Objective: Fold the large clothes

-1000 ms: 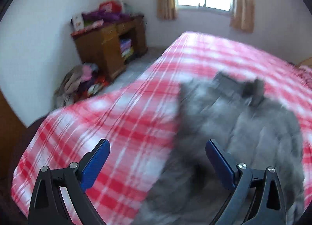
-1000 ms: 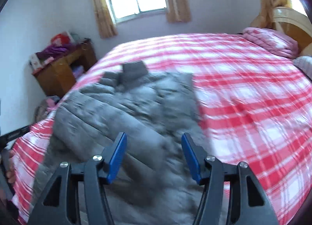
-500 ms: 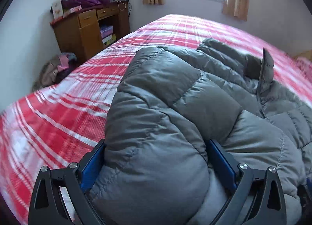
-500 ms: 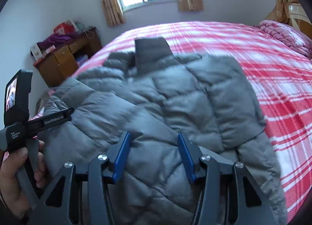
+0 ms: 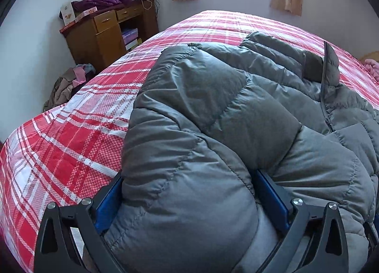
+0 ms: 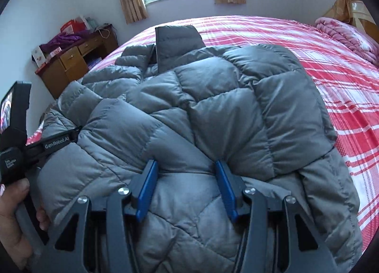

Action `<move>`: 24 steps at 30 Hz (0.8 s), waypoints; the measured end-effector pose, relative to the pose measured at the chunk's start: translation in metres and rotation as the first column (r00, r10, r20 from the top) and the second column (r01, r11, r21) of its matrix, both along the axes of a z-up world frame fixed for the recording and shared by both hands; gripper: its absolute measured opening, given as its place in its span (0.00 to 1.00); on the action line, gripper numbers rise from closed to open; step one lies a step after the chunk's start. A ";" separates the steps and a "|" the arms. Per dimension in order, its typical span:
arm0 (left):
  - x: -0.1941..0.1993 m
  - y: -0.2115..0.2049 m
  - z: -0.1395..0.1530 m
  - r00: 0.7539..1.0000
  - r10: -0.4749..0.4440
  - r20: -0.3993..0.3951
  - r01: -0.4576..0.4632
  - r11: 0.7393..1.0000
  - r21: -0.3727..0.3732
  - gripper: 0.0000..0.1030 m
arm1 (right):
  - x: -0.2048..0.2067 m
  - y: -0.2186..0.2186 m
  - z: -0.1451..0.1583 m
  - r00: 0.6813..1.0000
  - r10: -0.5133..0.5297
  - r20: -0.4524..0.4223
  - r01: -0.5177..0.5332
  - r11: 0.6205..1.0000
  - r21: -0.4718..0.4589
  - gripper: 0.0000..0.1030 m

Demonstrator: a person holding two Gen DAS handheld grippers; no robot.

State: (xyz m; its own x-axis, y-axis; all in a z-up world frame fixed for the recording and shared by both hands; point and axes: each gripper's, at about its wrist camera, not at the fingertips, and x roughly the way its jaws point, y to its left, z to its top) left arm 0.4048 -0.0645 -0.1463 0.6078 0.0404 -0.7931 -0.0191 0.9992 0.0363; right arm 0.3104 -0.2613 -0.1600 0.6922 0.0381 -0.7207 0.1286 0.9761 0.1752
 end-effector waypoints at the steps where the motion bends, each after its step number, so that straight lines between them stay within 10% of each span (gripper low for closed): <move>1: 0.000 0.000 0.000 1.000 0.000 -0.002 0.000 1.000 -0.001 0.99 | 0.001 0.002 0.000 1.000 -0.001 -0.007 0.001 1.000 -0.015 0.52; 15: -0.002 -0.001 0.009 1.000 0.004 -0.005 -0.004 1.000 0.025 0.99 | 0.004 0.009 -0.004 1.000 -0.006 -0.030 0.004 0.997 -0.076 0.52; 20: -0.024 -0.001 0.071 0.999 0.022 0.034 -0.024 0.999 0.047 0.99 | 0.003 0.006 0.010 0.998 0.014 -0.053 -0.018 0.997 -0.073 0.53; 24: -0.014 0.003 0.121 0.983 0.061 0.172 -0.067 0.997 0.029 0.99 | -0.012 -0.014 0.059 0.994 -0.054 0.097 0.060 0.996 -0.063 0.65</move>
State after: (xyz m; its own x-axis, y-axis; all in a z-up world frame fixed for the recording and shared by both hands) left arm 0.3911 -0.0614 -0.0257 0.7298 0.1091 -0.6749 -0.0921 0.9939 0.0610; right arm 0.2982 -0.2749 -0.1014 0.7577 -0.0483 -0.6508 0.1699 0.9775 0.1253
